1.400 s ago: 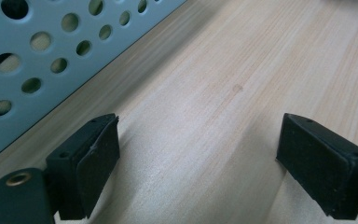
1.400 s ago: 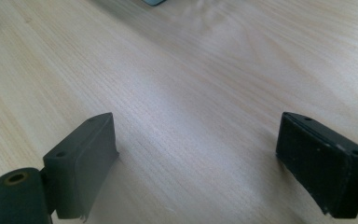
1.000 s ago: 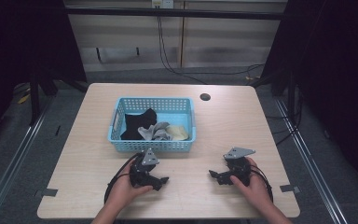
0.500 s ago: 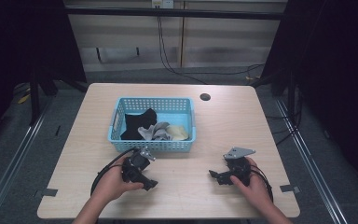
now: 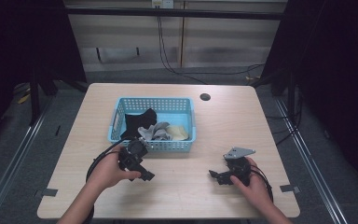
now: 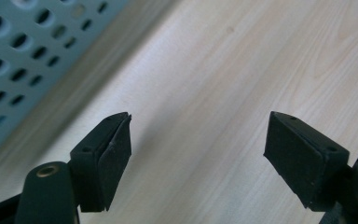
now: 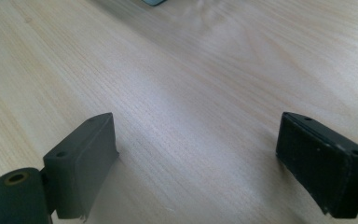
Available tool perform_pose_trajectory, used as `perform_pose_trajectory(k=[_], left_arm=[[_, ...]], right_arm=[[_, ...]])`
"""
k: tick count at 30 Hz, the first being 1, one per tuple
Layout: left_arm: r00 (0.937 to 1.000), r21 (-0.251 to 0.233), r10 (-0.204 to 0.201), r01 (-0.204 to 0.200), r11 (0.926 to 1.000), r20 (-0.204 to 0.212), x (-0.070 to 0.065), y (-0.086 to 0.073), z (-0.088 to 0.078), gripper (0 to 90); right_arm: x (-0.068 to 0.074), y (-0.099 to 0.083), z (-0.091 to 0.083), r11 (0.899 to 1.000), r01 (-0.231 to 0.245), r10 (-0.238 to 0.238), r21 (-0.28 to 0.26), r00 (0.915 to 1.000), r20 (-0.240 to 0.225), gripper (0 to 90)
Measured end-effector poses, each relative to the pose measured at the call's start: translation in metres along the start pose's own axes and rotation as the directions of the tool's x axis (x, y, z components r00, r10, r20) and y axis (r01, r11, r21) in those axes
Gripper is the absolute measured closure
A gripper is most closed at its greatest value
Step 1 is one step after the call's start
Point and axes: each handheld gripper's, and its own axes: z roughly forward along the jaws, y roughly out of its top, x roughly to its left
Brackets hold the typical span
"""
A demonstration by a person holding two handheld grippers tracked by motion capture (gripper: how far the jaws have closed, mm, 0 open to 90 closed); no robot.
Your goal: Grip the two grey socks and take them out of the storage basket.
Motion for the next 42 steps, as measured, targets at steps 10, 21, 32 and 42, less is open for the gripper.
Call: perform_pose_trajectory(k=[10,21,32,42], left_arm=[[0.9983,-0.013,-0.057,0.057,0.9983,-0.008,0.013,0.022,-0.023,22.4],[0.995,-0.008,-0.094,0.094,0.9955,-0.032,0.027,0.05,-0.037,22.4],[0.9835,-0.065,-0.172,0.168,0.9837,-0.057,0.047,0.076,-0.04,23.2],[0.9706,-0.088,-0.229,0.223,0.9709,-0.074,0.064,0.095,-0.02,23.3]], right_arm=[[0.0,0.0,0.0,1.0,0.0,0.0,0.0,1.0,0.0,11.5],[0.0,0.0,0.0,1.0,-0.002,0.002,-0.001,1.0,0.0,11.6],[0.0,0.0,0.0,1.0,0.001,-0.001,-0.005,1.0,0.0,11.5],[0.0,0.0,0.0,1.0,-0.001,0.001,-0.003,1.0,0.0,11.5]])
